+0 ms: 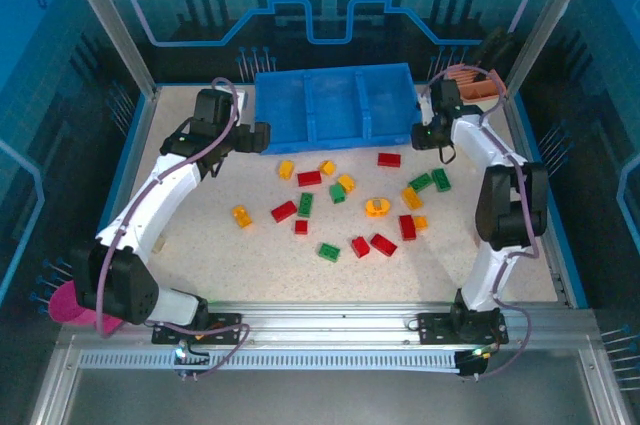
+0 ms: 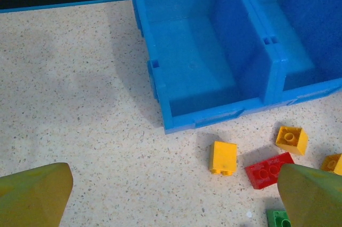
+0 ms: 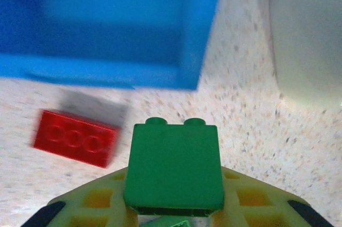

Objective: Sort the legos into containers by color
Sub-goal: Place the lego in the container.

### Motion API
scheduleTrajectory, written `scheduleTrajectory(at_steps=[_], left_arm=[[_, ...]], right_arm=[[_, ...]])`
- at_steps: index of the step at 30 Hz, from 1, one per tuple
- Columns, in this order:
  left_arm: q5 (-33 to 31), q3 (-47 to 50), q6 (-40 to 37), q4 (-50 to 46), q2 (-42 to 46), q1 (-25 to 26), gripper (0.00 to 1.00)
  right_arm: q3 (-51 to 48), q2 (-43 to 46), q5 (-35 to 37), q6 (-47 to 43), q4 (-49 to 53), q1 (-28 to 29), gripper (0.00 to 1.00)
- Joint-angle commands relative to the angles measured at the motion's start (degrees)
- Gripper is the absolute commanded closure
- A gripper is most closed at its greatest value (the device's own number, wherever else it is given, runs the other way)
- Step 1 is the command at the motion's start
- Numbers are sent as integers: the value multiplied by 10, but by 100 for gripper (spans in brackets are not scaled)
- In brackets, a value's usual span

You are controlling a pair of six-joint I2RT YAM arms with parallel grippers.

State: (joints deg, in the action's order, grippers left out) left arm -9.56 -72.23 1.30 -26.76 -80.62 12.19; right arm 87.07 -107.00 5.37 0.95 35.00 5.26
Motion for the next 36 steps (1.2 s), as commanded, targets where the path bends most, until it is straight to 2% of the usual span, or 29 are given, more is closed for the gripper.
scheduleTrajectory(at_steps=[1, 8, 18, 25, 34, 36], left_arm=[[6, 3, -13, -3, 19, 3, 1], [13, 7, -10, -7, 14, 3, 1], [24, 11, -2, -9, 20, 3, 0], [29, 7, 0, -13, 9, 3, 1], [35, 7, 4, -21, 15, 3, 1], [37, 8, 6, -22, 21, 3, 1]], right_arm=[[49, 12, 8, -12, 20, 33, 73], [191, -101, 33, -24, 25, 69, 73], [427, -302, 45, -26, 112, 72, 71], [435, -315, 34, -27, 120, 71, 63], [396, -266, 27, -23, 120, 72, 47], [380, -233, 24, -18, 123, 73, 46]])
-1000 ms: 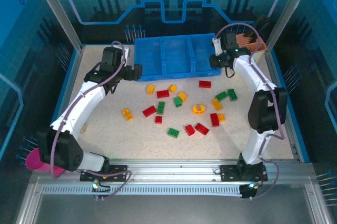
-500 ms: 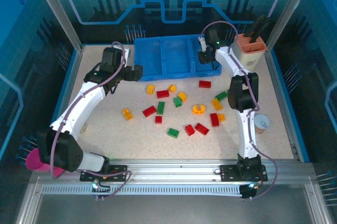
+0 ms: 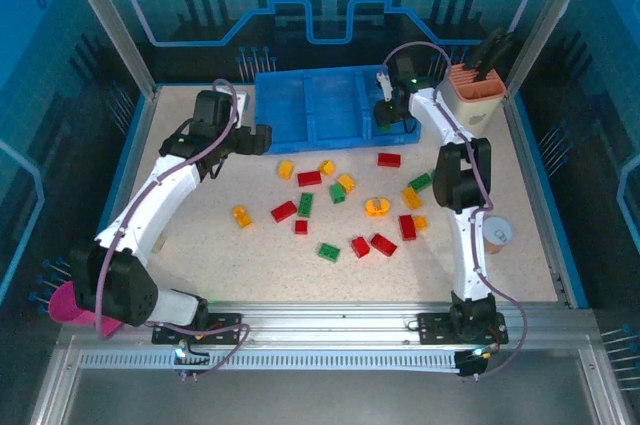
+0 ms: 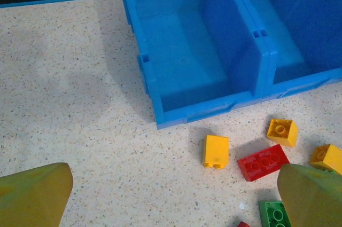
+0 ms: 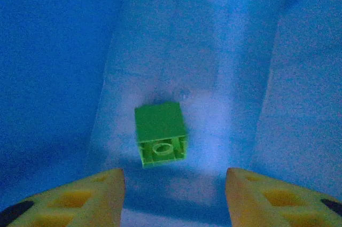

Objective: Sort the legos into containers by color
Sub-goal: Place the lego in the container, then pick up the lego from the middle-right of the table.

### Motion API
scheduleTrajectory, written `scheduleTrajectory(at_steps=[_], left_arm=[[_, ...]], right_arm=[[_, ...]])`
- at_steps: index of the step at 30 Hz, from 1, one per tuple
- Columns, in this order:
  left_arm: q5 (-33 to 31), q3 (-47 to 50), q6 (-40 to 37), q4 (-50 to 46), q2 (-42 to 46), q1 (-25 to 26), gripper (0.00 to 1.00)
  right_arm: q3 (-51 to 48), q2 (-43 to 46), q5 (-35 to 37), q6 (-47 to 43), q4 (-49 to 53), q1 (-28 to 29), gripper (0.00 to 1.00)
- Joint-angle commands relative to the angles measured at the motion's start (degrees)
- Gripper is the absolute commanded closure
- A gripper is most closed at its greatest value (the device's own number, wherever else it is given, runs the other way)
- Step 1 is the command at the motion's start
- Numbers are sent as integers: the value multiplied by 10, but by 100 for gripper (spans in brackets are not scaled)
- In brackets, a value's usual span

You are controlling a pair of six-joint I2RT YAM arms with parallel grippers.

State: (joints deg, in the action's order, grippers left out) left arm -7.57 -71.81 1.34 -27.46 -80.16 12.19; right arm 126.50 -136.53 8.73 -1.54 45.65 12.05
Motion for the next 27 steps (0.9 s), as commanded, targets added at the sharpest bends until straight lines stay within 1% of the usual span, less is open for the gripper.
scheduleTrajectory(at_steps=[1, 5, 7, 9, 13, 16, 19, 21, 24, 27], left_arm=[[19, 4, 7, -15, 20, 3, 0], [25, 10, 9, -14, 36, 6, 0], [25, 14, 8, -14, 43, 7, 0], [28, 20, 8, -12, 48, 9, 1], [37, 24, 12, -9, 44, 14, 1], [44, 24, 14, -11, 39, 20, 0], [50, 25, 15, -9, 33, 24, 1], [54, 24, 15, -11, 30, 26, 0], [60, 24, 17, -12, 28, 28, 1], [57, 24, 17, -14, 28, 31, 1]], right_arm=[[-26, 76, -10, 11, 17, 6, 46], [-126, 156, -1, 27, 6, 12, 44], [-194, 214, 16, 47, 2, 8, 41], [-259, 267, 18, 64, 2, 2, 39], [-402, 365, 15, 111, 1, -4, 36], [-496, 429, -5, 150, -9, 0, 36], [-575, 481, -18, 159, -38, 8, 35], [-598, 490, -24, 156, -44, 9, 33], [-612, 480, -61, 139, -44, 12, 29], [-616, 457, -53, 128, -45, 22, 28]])
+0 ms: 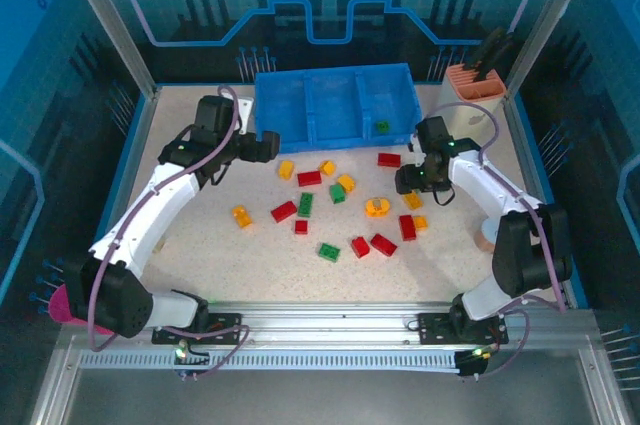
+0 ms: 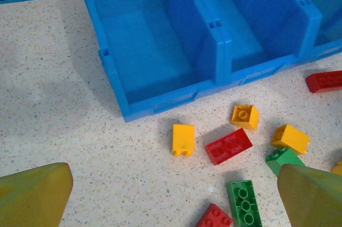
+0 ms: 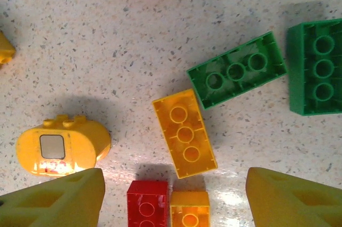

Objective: Sort the legos into containers by color
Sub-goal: Pick up the lego from the middle-right of the table.

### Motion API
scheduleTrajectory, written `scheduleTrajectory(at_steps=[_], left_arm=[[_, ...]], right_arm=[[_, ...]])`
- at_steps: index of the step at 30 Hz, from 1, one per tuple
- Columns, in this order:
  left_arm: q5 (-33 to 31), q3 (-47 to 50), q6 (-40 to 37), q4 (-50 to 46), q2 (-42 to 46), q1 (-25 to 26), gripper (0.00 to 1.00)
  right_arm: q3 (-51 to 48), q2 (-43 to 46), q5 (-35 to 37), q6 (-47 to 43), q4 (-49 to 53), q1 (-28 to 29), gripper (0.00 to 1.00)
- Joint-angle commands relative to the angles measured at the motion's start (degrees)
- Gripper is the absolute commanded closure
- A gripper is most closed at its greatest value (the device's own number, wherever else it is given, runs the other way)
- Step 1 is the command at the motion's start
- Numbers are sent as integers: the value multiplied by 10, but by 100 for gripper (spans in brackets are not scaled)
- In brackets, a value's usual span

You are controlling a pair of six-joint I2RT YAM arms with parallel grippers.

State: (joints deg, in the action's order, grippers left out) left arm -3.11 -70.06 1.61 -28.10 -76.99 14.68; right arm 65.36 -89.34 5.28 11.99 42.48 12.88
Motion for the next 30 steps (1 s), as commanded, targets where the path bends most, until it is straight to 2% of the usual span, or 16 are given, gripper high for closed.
scheduleTrajectory(at_steps=[1, 7, 17, 22, 27, 30], left_arm=[[11, 6, 13, -8, -4, 7, 1], [3, 5, 9, -12, -6, 11, 1], [2, 5, 6, -14, -11, 14, 1], [2, 5, 5, -15, -15, 15, 1], [1, 4, 5, -16, -16, 16, 0], [0, 4, 4, -16, -16, 17, 1]], right_arm=[[-6, -26, -12, -10, -14, 14, 28], [-1, -88, 21, -20, -11, 17, 29], [7, -142, 46, -28, -20, 19, 31], [13, -164, 48, -31, -28, 19, 43], [22, -174, 48, -39, -25, 21, 68], [30, -160, 44, -43, -11, 26, 75]])
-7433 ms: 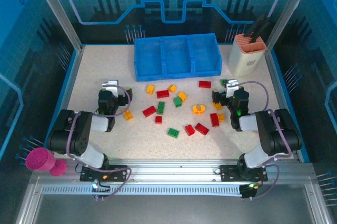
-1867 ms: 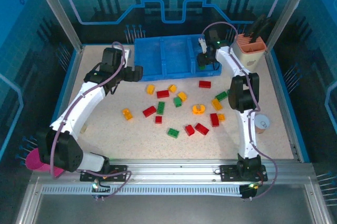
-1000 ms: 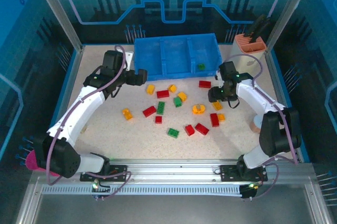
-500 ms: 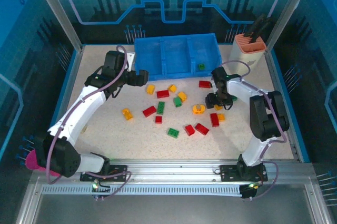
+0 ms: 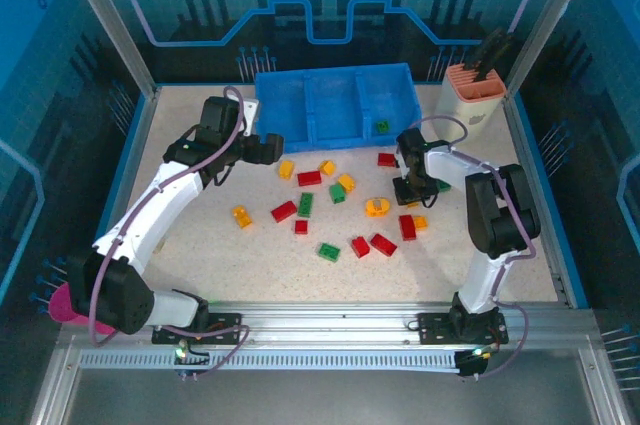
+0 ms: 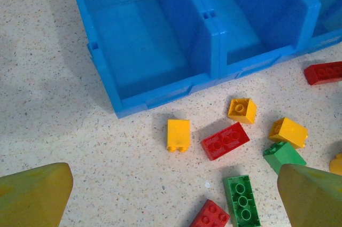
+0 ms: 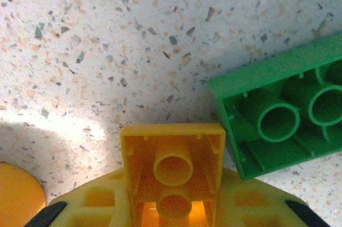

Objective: Sort the legos into containers by color
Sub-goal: Pick up the lego from the middle-right of the table, then place the lego in the container.

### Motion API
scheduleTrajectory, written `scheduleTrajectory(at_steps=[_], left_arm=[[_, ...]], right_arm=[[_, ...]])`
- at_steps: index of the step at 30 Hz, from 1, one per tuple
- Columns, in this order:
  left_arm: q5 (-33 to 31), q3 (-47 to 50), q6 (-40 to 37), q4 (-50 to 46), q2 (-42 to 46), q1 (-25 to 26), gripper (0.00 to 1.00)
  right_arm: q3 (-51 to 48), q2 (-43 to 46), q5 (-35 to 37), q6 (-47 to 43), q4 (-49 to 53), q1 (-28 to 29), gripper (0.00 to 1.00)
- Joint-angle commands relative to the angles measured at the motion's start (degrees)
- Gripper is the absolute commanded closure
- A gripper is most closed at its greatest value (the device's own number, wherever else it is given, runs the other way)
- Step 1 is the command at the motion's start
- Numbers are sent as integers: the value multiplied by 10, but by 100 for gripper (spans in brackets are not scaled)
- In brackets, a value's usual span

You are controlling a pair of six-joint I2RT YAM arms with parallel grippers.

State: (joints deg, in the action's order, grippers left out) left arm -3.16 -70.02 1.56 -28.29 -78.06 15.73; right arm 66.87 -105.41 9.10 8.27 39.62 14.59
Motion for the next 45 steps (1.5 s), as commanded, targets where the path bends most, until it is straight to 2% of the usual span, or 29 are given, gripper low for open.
scheduleTrajectory(at_steps=[1, 7, 11, 24, 29, 34, 45], left_arm=[[1, 4, 4, -14, -6, 6, 1], [-3, 0, 0, -17, -9, 6, 0], [-4, -4, -5, -24, -7, 6, 1], [-26, 9, -16, -38, 9, 7, 1], [-30, 56, -1, -54, 29, 7, 1], [-27, 124, 13, -48, 41, 15, 1], [-68, 172, -38, -19, -45, 126, 2]], right_arm=[[20, 7, 4, -6, 27, 12, 75], [96, 60, 4, -5, 58, 56, 78], [190, 38, 11, -10, 42, 89, 77], [608, -260, -2, -58, 79, 124, 77], [723, -361, -16, -62, 103, 122, 75], [759, -406, -32, -65, 100, 120, 72], [726, -381, -85, -80, 76, 116, 59]])
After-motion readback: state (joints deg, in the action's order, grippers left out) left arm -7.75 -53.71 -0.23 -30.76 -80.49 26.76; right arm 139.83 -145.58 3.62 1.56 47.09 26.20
